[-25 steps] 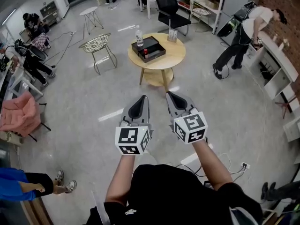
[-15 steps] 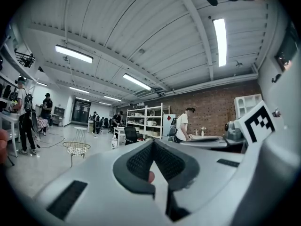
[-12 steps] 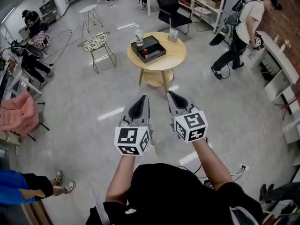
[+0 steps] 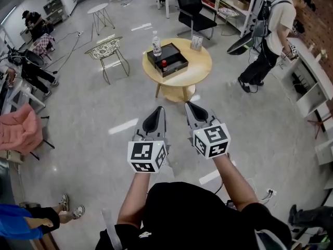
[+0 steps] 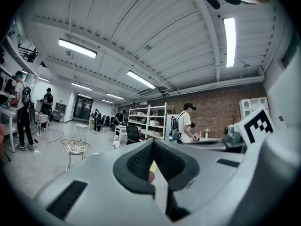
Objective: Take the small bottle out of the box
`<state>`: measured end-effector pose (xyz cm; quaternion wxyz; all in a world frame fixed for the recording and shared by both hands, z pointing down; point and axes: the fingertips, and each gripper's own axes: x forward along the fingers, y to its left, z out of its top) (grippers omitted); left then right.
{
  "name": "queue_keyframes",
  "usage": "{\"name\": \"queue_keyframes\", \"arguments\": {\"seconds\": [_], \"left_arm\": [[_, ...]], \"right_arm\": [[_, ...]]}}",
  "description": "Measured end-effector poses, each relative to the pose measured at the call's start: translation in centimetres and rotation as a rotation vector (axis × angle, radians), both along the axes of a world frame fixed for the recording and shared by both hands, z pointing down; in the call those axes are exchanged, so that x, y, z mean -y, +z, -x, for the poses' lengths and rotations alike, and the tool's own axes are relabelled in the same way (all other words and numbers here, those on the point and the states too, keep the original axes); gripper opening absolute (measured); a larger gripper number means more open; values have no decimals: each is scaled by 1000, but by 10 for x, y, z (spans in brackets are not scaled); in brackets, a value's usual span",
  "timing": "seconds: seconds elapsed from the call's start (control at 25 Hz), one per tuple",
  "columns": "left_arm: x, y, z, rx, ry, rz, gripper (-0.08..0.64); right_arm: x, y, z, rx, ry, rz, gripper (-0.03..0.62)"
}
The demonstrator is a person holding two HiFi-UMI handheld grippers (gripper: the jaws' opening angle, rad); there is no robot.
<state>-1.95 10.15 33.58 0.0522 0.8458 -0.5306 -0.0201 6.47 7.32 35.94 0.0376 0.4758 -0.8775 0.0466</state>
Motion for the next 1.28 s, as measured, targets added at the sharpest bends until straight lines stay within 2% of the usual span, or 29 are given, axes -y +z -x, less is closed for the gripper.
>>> {"name": "queue_keyframes", "arguments": {"seconds": [0.32, 0.88, 1.28], "left_arm": [[71, -7, 13, -17, 20, 28, 3], [185, 0, 68, -23, 56, 57, 3], [224, 13, 103, -32, 81, 82, 3]], "right_arm": [[72, -5, 13, -1, 15, 19, -2], [179, 3, 66, -19, 53, 51, -2], [217, 16, 97, -54, 83, 78, -2]]}}
